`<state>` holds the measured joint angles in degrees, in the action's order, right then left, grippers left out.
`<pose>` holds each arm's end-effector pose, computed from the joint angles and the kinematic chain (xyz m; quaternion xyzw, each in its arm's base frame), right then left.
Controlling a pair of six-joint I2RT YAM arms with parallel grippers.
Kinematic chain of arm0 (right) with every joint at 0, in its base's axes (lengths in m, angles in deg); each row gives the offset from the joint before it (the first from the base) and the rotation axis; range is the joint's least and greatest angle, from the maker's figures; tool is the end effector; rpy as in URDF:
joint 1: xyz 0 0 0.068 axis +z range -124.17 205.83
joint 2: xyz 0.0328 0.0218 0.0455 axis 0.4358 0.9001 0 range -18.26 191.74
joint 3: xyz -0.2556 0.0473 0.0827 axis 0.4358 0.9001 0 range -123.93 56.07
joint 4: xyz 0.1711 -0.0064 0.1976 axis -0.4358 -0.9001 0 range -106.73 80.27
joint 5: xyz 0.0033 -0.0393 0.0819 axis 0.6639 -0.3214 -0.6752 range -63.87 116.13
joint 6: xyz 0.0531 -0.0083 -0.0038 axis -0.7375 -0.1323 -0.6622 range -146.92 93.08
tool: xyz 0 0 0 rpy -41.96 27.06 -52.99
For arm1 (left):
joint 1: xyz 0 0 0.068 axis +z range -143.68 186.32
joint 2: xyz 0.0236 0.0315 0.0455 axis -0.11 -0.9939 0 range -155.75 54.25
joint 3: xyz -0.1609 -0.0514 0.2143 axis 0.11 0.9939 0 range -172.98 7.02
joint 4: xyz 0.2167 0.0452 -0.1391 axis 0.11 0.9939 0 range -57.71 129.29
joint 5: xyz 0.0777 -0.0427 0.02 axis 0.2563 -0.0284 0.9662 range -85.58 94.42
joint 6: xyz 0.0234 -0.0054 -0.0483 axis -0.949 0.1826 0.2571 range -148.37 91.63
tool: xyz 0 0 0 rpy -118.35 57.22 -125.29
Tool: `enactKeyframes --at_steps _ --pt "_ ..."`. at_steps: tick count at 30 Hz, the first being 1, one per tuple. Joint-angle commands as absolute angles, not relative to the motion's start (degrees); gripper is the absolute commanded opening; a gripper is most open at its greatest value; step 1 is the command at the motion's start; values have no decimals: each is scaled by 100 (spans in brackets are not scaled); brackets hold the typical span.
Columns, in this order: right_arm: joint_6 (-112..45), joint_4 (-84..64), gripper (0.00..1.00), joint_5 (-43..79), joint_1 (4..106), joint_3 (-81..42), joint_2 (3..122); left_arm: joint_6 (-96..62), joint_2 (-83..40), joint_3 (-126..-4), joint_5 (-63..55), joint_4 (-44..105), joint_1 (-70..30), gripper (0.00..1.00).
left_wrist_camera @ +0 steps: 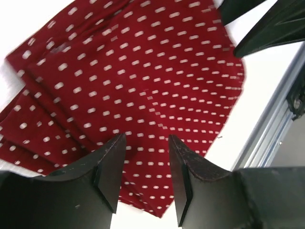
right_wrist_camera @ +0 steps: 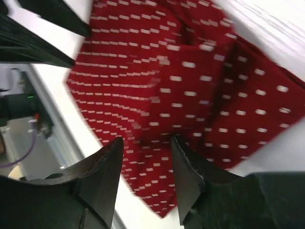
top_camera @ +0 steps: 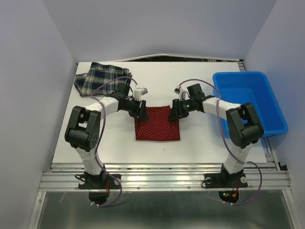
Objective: Fold and stack the skirts
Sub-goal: Fold the skirt
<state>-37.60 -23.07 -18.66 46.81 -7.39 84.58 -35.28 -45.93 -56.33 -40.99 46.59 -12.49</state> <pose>0.3330 0.1544 0.1828 -0.1999 0.8616 0.4280 0.1858 0.3333 -0.1403 0.1975 0.3188 0.8195 -0.3938 0.2676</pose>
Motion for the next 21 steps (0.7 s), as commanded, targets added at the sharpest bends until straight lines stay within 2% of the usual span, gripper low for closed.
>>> enactKeyframes --at_steps 1,6,9,14,17,21 --pt "-3440 -2379 44 -782 4622 -993 8737 -3047 -4734 -5564 -4041 3976 -1082 51" --pt "-3422 -2790 41 -15 4622 -1546 8765 -3293 -4507 -5731 -3734 4134 -951 52" --pt "-3641 -3038 40 99 4789 -2135 8432 -3689 -3604 -5618 -3365 4179 -740 56" --pt "-3606 -3160 49 1425 5535 -2891 8096 -3313 -1477 -4757 -2285 3897 -555 98" --pt "-3668 -3442 49 1962 5940 -3462 8411 -2672 -851 -4353 -1554 4133 -302 99" --pt "-3782 -3670 50 2323 6502 -4007 8921 -1750 -648 -4027 -2261 4362 639 99"
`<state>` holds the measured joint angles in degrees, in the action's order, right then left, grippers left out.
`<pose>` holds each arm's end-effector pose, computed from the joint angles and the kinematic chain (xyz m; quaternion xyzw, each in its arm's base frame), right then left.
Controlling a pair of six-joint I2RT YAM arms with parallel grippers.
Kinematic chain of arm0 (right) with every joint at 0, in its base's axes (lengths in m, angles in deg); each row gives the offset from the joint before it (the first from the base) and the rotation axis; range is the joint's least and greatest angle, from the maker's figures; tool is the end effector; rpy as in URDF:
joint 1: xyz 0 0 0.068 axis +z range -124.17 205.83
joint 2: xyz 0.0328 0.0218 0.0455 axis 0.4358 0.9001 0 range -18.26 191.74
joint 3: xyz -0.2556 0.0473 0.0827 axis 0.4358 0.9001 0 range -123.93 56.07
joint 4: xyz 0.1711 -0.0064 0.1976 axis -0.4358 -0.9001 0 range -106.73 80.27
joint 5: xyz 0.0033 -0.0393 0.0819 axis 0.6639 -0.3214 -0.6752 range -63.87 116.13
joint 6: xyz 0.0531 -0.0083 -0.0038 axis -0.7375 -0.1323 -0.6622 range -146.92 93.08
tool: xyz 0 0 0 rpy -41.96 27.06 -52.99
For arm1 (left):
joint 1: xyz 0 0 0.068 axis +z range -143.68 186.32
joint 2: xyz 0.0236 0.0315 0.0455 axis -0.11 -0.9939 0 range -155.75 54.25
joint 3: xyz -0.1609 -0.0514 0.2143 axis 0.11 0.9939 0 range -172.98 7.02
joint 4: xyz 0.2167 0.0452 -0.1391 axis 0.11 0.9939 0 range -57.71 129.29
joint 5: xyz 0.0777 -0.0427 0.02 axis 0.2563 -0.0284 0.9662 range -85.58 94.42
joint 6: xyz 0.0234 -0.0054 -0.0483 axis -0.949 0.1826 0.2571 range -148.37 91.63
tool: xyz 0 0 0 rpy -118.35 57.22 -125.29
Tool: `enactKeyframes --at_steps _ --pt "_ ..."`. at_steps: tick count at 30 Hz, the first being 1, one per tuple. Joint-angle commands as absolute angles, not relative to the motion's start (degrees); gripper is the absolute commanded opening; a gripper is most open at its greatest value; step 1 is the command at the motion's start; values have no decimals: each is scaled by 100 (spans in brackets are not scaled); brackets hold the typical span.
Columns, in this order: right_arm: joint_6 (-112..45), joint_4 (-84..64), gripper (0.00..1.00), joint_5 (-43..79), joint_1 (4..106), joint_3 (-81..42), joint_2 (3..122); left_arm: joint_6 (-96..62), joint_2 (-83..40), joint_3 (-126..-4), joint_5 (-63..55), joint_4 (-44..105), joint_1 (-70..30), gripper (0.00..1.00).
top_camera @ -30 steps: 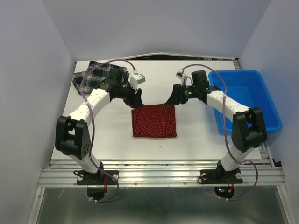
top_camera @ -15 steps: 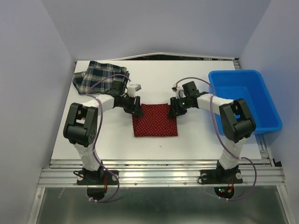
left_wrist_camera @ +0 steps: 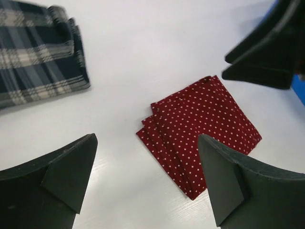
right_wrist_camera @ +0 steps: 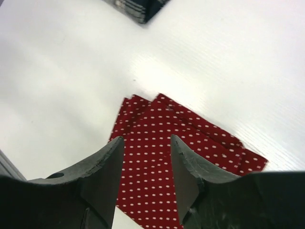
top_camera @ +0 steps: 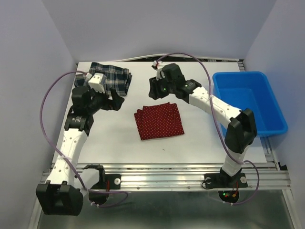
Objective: Fold and stack the skirts
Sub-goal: Fold the skirt
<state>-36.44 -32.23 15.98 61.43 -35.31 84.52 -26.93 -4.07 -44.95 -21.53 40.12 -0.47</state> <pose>0.3386 0.2500 0.3205 -0.2389 0.8471 0.2518 0.4025 0.2307 -0.0432 0.3447 0.1737 0.7616 -0.2196 0.5845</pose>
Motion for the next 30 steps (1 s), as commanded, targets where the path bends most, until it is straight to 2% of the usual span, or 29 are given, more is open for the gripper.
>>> enactKeyframes --at_steps 1,3,7,11,24,30 --pt "-3800 -3697 50 2358 6695 -4078 9027 -1581 -691 -3957 -2456 4389 936 98" --pt "-3809 -3916 52 2471 6967 -4454 9431 -1108 -701 -3685 -2941 4249 1614 99" --pt "-3817 -4172 51 2534 7206 -5078 10045 -737 -893 -3526 -3047 4292 2028 99" --pt "-3739 -4418 51 2595 7426 -5607 10600 -596 -955 -3368 -2828 4231 2029 99" --pt "-3650 -4418 50 3035 7743 -6021 11568 -147 -841 -2937 -2529 4169 1889 99" --pt "-3528 -4453 47 3307 7795 -6249 12060 98 -955 -3059 -2179 4388 1555 99"
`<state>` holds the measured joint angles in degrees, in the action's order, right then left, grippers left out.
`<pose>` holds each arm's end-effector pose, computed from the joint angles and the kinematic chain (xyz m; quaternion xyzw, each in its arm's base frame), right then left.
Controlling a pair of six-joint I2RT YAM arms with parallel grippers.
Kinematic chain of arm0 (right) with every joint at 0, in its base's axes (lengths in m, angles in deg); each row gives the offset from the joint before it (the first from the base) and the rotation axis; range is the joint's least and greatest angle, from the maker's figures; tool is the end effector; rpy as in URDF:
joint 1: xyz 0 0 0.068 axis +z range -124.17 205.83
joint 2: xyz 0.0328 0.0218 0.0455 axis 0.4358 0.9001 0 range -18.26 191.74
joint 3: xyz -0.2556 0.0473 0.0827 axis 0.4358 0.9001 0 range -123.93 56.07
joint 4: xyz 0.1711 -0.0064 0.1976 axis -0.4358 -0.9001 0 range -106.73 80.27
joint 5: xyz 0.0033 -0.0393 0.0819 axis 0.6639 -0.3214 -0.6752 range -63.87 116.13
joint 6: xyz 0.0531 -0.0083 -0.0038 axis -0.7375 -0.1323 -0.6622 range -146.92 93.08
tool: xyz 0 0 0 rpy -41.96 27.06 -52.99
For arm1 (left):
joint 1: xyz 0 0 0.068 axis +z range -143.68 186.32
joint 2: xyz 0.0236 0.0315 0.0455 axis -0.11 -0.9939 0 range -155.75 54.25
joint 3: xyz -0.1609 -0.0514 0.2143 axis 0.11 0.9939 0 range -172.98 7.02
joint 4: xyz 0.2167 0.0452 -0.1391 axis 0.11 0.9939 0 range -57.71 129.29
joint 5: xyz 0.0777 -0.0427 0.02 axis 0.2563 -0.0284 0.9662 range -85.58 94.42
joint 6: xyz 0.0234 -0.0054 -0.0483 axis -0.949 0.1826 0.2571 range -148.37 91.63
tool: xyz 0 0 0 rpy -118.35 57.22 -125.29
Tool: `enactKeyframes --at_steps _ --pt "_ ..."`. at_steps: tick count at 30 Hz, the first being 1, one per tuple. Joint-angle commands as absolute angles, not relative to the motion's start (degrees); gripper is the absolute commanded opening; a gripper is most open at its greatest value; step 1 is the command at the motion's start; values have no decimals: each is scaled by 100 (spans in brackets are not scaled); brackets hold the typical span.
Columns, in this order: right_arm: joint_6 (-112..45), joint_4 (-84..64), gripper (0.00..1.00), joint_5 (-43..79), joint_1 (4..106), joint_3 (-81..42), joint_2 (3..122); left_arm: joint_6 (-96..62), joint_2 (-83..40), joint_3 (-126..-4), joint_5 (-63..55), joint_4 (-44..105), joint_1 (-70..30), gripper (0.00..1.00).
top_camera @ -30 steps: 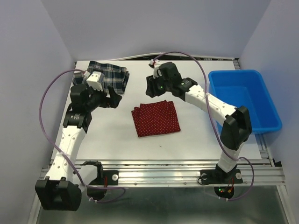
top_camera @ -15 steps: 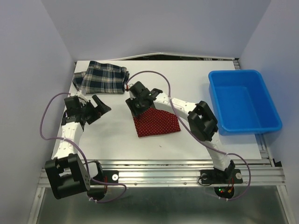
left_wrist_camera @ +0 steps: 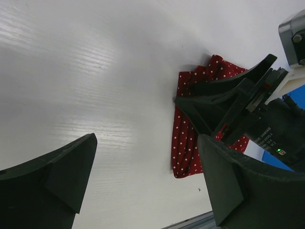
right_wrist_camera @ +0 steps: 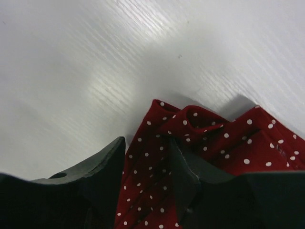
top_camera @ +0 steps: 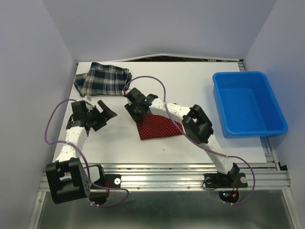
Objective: Fold and stack the skirts
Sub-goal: Fold the skirt
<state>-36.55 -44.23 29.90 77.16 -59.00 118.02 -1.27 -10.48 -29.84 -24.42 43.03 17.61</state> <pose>0.3284 0.4065 0.1728 -0.3308 0.8960 0.1224 0.2698 0.2329 0.0289 0.2251 -0.1850 0.8597 -0.2800 0.3851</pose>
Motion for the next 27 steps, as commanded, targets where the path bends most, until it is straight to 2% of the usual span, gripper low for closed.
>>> enactKeyframes --at_steps 1,3,4,5,7,12,20,27 --pt "-3510 -4471 46 3342 7795 -6293 12130 160 -999 -3103 -2151 4441 1494 99" --pt "-3475 -4488 37 3483 7795 -6372 12297 265 -1070 -3191 -2116 4555 1335 99" --pt "-3466 -4506 29 3509 7795 -6381 12332 292 -1096 -3200 -2098 4573 1265 99" --pt "-3457 -4506 14 3553 7795 -6390 12368 327 -1122 -3183 -2141 4574 1125 99" --pt "-3431 -4550 1 3440 7795 -6522 12385 354 -1210 -2999 -2553 4303 984 97" --pt "-3518 -4594 1 3256 7795 -6803 12114 266 -1430 -2787 -3213 3442 676 97" --pt "-3756 -4585 1 2991 7672 -6821 11709 301 -2290 -2638 -3556 2159 404 95" --pt "-3800 -4594 1 2982 7567 -6874 11577 328 -2986 -2937 -3399 1919 -132 97"
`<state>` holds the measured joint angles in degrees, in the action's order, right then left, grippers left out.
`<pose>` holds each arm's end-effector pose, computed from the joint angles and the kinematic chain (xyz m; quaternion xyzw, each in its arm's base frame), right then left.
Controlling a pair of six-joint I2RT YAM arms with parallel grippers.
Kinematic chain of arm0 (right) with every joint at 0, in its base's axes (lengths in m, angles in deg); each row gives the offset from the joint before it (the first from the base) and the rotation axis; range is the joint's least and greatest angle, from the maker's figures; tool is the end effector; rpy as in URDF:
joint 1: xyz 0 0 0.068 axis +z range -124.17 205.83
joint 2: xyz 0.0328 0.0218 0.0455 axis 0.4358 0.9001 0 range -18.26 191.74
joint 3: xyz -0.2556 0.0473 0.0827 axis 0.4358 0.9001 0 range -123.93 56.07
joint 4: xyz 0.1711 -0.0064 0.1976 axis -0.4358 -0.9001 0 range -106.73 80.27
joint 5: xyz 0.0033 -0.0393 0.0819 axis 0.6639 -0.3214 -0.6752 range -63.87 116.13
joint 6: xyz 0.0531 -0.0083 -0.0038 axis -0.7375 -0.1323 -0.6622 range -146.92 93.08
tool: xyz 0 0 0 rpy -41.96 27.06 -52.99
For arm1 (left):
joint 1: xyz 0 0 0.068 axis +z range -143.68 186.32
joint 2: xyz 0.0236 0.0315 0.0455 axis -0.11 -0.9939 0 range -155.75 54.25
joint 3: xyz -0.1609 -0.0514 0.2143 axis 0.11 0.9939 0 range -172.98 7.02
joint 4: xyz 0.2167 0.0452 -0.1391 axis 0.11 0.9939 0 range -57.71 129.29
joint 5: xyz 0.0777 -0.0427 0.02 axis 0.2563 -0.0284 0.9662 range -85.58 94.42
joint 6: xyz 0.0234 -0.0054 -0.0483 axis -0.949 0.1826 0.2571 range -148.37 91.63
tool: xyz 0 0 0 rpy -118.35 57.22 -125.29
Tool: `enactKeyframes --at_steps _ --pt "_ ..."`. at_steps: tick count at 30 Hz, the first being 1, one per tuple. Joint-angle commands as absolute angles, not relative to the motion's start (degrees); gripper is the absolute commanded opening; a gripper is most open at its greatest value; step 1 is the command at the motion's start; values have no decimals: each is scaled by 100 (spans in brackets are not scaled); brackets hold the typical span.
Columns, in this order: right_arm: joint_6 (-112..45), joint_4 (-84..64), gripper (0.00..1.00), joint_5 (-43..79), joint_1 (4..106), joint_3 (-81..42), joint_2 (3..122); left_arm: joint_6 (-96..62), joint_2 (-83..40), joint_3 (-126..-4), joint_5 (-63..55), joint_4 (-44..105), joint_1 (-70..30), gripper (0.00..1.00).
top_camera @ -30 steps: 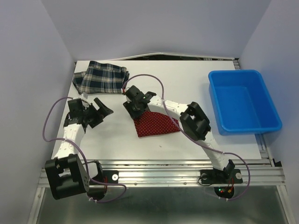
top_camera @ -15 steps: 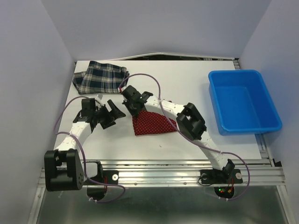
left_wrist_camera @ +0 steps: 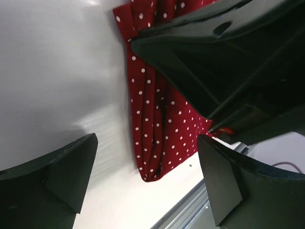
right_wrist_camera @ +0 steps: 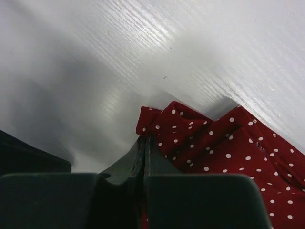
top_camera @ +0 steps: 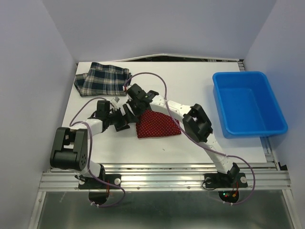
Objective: Fold and stack the skirts
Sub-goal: Fold the skirt, then neatly place the folded skirt to the corner
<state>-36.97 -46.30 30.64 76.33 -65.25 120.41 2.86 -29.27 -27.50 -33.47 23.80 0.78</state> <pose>0.3421 0.4105 0.1836 -0.3170 0.8958 0.1237 0.2860 0.2704 -0.0482 0.1640 -0.0585 0.8677 -0.4046 0.2827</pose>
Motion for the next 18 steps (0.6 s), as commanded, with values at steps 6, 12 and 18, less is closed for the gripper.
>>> enactKeyframes --at_steps 6,12,18 --pt "-3817 -4594 1 2860 7514 -6865 11401 609 -3249 -2858 -3108 1350 -344 97" --pt "-3861 -4611 1 2798 7461 -6760 11252 723 -3785 -2971 -3127 795 -520 92" --pt "-3905 -4611 1 2728 7347 -6812 11129 837 -4251 -3182 -3152 295 -677 84"
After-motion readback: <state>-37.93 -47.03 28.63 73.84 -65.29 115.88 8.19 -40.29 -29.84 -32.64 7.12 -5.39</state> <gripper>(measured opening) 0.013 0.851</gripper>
